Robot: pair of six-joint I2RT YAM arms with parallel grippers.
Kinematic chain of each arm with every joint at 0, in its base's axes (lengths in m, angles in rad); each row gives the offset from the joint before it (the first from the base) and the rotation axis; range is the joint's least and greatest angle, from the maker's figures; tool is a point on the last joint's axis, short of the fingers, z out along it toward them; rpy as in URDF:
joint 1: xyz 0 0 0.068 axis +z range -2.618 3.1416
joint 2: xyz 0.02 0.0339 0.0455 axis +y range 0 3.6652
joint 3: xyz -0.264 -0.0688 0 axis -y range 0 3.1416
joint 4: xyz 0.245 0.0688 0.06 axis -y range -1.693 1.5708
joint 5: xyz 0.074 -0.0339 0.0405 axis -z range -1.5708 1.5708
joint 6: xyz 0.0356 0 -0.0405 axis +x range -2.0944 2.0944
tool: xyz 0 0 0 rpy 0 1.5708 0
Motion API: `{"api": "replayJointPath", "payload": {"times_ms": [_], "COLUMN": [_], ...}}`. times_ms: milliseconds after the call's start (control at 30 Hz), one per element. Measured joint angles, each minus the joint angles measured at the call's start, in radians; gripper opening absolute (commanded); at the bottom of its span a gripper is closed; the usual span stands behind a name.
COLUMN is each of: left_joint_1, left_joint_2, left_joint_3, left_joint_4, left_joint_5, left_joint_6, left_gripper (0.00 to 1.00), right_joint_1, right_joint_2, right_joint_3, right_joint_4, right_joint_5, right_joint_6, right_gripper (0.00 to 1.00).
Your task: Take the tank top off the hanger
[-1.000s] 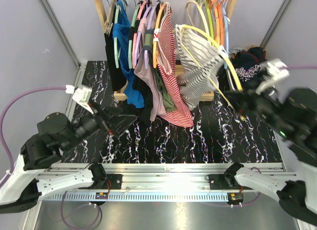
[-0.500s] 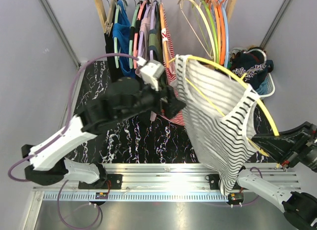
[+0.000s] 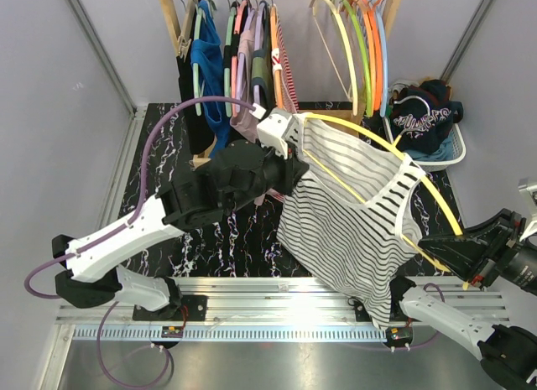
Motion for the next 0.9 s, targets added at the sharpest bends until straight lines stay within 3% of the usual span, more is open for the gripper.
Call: {"api": "replayJointPath", "payload": {"times_ms": [67,533,733,900], "left_joint_1": [0.000,0.026,0.153,0.168], "left_joint_2": [-0.006,-0.113,-0.114,-0.124], "left_joint_3": [-0.006,0.035,0.062,0.028], "left_joint_4": [0.004,-0.042,-0.072,-0.125], "left_joint_5": [-0.032,-0.277,-0.274,-0.226], "left_joint_6": [0.010,0.050,0.047,-0.005], "left_gripper": [0.00,0.00,0.00,0.00], "right_joint_1": [0.000,0.000,0.000,0.000], "right_joint_2": [0.000,-0.003,-0.027,-0.033], "right_joint_3": [0.000,-0.041,-0.123,-0.042], "right_joint_4": [0.000,0.010,0.005,-0.015], "right_joint_5": [0.001,-0.011,-0.132,-0.107], "right_joint_6": [0.003,0.035,0.072,0.098], "right_gripper": [0.00,0.00,0.00,0.00]}}
